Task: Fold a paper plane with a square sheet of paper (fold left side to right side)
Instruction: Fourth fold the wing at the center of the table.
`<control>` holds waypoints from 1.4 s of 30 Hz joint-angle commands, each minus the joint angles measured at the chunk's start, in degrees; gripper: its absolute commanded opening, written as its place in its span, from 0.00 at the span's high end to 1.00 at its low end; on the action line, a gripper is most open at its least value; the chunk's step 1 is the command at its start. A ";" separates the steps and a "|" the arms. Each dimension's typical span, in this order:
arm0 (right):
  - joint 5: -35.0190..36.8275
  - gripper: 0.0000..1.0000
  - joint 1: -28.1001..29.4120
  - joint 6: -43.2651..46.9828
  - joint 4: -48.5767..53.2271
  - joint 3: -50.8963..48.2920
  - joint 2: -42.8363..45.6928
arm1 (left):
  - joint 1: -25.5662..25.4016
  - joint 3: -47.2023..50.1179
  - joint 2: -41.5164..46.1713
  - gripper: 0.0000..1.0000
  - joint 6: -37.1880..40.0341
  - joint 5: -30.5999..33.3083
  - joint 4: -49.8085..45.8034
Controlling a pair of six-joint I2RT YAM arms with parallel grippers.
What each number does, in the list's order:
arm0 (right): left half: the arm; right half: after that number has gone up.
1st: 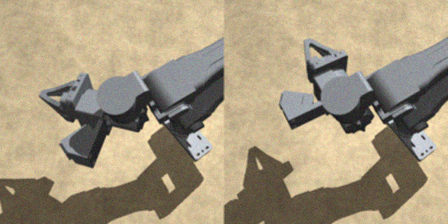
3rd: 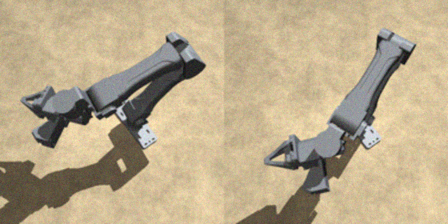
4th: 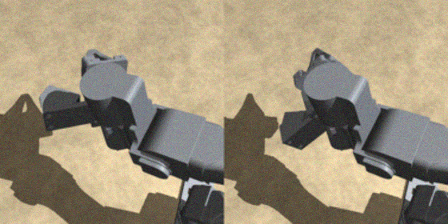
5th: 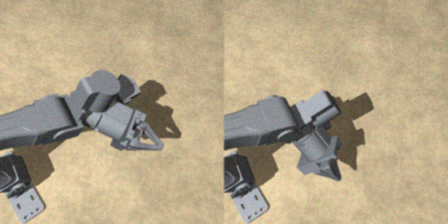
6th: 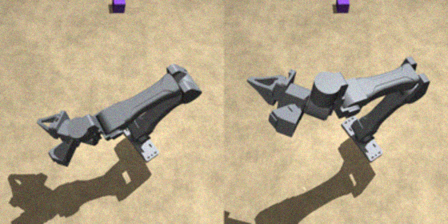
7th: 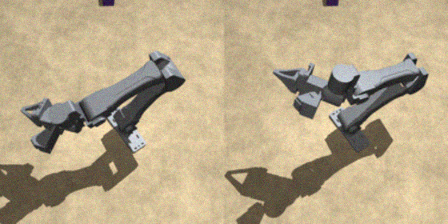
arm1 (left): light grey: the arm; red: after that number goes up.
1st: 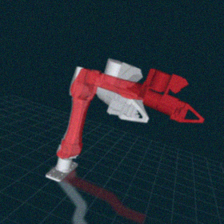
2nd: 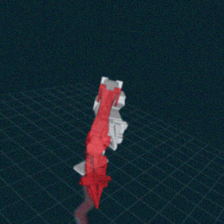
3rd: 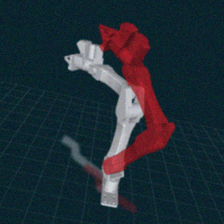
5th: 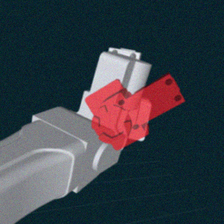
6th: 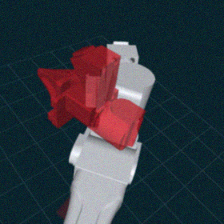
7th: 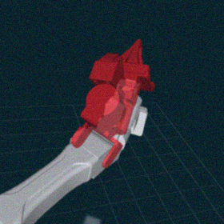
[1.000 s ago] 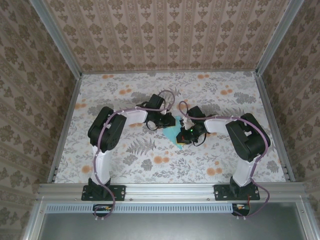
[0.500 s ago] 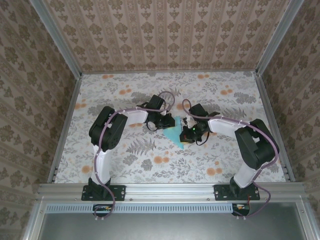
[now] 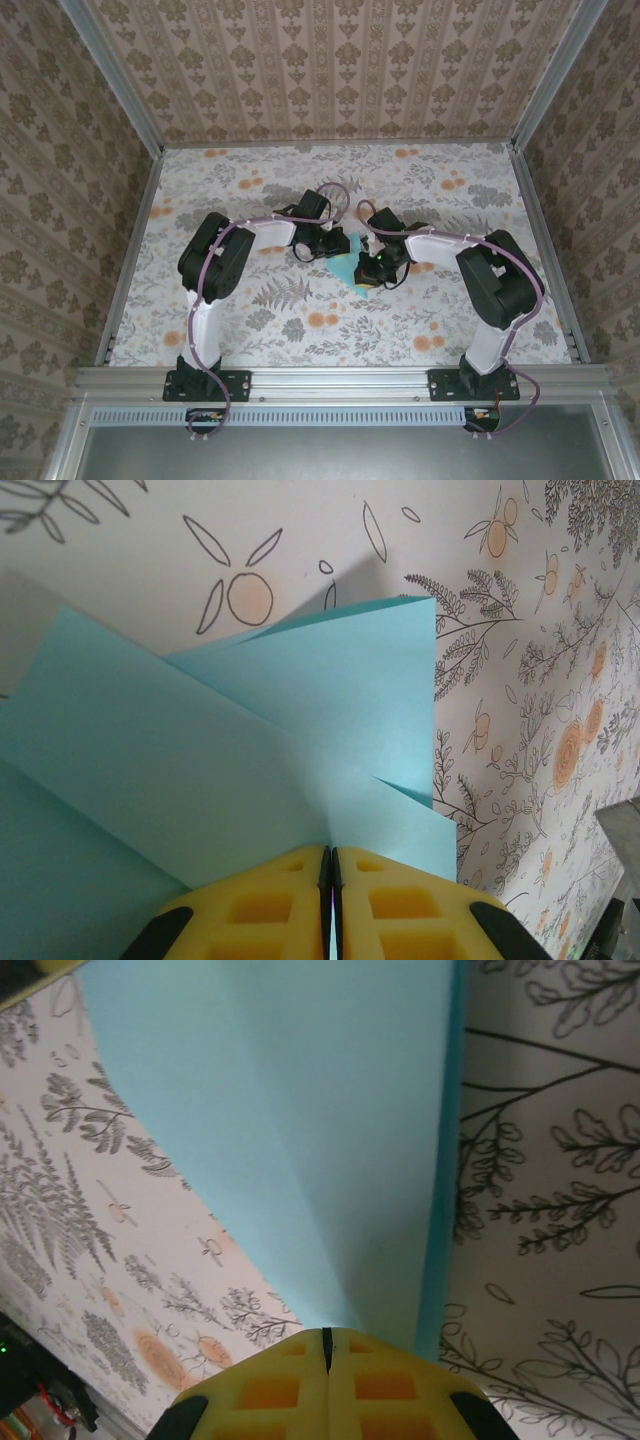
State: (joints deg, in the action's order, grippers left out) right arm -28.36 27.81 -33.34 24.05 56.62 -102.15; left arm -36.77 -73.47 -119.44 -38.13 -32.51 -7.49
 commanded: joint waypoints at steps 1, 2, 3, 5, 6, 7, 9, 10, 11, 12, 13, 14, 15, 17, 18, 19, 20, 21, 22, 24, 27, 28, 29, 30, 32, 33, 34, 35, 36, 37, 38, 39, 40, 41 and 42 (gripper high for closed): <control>2.26 1.00 0.36 -1.24 1.75 -1.02 -0.16 | 0.12 1.94 -1.82 0.87 0.11 3.27 -3.23; 2.25 1.00 0.31 -1.35 1.76 -1.37 -0.16 | 0.17 1.89 -1.83 0.87 0.10 3.33 -3.28; 2.25 1.00 0.38 -1.45 1.74 -1.73 -0.16 | 0.25 1.84 -1.85 0.87 0.08 3.34 -3.39; 2.34 1.00 0.31 -1.79 1.81 -2.53 -0.16 | 0.28 1.79 -1.85 0.87 0.13 3.38 -3.49; 2.34 1.00 0.31 -1.81 1.85 -2.80 -0.24 | 0.22 1.76 -1.85 0.87 0.11 3.34 -3.50; 2.39 1.00 0.36 -1.83 2.08 -3.11 -0.26 | 0.21 1.83 -1.85 0.87 0.17 3.43 -3.54; 2.58 1.00 0.31 -1.88 2.43 -3.75 -0.13 | 0.34 1.84 -1.85 0.87 0.16 3.46 -3.65; 2.55 1.00 0.31 -1.81 2.62 -3.93 -0.01 | 0.38 1.84 -1.85 0.87 0.23 3.51 -3.65; 2.54 1.00 0.31 -1.73 2.88 -4.10 0.11 | 0.39 1.84 -1.85 0.87 0.25 3.51 -3.75; 2.52 1.00 0.31 -1.62 3.14 -4.23 0.17 | 0.39 1.83 -1.85 0.87 0.25 3.62 -3.93; 2.47 1.00 0.34 -1.41 3.58 -4.32 0.38 | 0.50 1.75 -1.79 0.87 0.25 3.60 -3.94; 2.43 1.00 0.32 -1.10 4.03 -4.41 0.58 | 0.56 1.84 -1.72 0.87 0.33 3.68 -3.97; 2.30 1.00 0.31 -0.88 4.37 -4.58 0.86 | 0.64 1.84 -1.76 0.87 0.34 3.77 -4.03; 2.17 1.00 0.31 -0.07 5.59 -4.68 1.31 | 0.82 2.01 -1.85 0.87 0.29 3.86 -4.03; 2.04 1.00 0.33 0.33 6.09 -4.67 1.44 | 0.83 2.02 -1.85 0.88 0.37 3.94 -4.03; 2.01 1.00 0.41 0.78 6.43 -4.60 1.64 | 0.98 2.10 -1.85 0.88 0.27 3.94 -4.03; 2.08 1.00 0.44 1.22 7.61 -4.63 1.78 | 1.02 2.19 -1.85 0.87 0.25 3.99 -3.94; 2.10 1.00 0.49 1.56 8.41 -4.64 1.93 | 1.01 2.19 -1.85 0.88 0.25 4.04 -4.02; 2.29 1.00 0.51 1.98 9.10 -4.52 2.05 | 1.09 2.17 -1.85 0.87 0.25 4.04 -4.03; 2.43 1.00 0.49 2.53 10.03 -4.41 2.28 | 1.18 2.21 -1.94 0.88 0.25 4.22 -4.02; 2.30 1.00 0.72 2.99 11.07 -4.26 2.48 | 1.36 2.19 -2.18 0.88 0.26 4.22 -4.10; 2.40 1.00 0.71 3.23 11.43 -4.18 2.43 | 1.43 2.19 -2.28 0.88 0.25 4.14 -4.11; 2.43 1.00 0.76 3.32 11.67 -4.23 2.53 | 1.44 2.21 -2.36 0.88 0.26 4.21 -4.11; 2.42 1.00 0.77 3.35 11.72 -4.24 2.56 | 1.52 2.19 -2.38 0.87 0.19 4.13 -4.06; 2.35 1.00 0.80 3.32 11.90 -4.37 2.48 | 1.53 2.19 -2.38 0.87 0.25 4.14 -4.11; 2.26 1.00 0.84 3.45 11.94 -4.39 2.42 | 1.60 2.19 -2.38 0.87 0.25 4.13 -4.11; 2.24 1.00 0.85 3.46 11.98 -4.33 2.35 | 1.62 2.19 -2.38 0.88 0.26 4.12 -4.19; 2.25 1.00 0.93 3.51 12.10 -4.33 2.33 | 1.62 2.12 -2.46 0.88 0.34 4.20 -4.24; 2.16 1.00 0.95 3.56 12.16 -4.34 2.25 | 1.70 2.11 -2.47 0.88 0.34 4.21 -4.32; 2.12 1.00 1.02 3.65 12.31 -4.33 2.22 | 1.71 2.10 -2.45 0.88 0.34 4.14 -4.33; 2.01 1.00 1.09 3.80 12.40 -4.41 2.22 | 1.71 2.10 -2.40 0.88 0.34 4.17 -4.32; 1.99 1.00 1.10 3.89 12.49 -4.54 2.22 | 1.71 2.02 -2.38 0.88 0.43 4.12 -4.31; 1.99 1.00 1.19 3.96 12.66 -4.59 2.21 | 1.78 2.01 -2.30 0.88 0.46 4.17 -4.37; 1.99 1.00 1.19 4.05 12.83 -4.74 2.30 | 1.79 1.94 -2.30 0.88 0.43 4.12 -4.50; 1.99 1.00 1.29 4.04 12.94 -4.86 2.33 | 1.79 1.89 -2.29 0.87 0.55 4.12 -4.49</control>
State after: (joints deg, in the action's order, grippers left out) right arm -27.35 28.05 -30.15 28.93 53.84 -100.44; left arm -36.45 -73.25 -119.44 -38.13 -32.82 -7.29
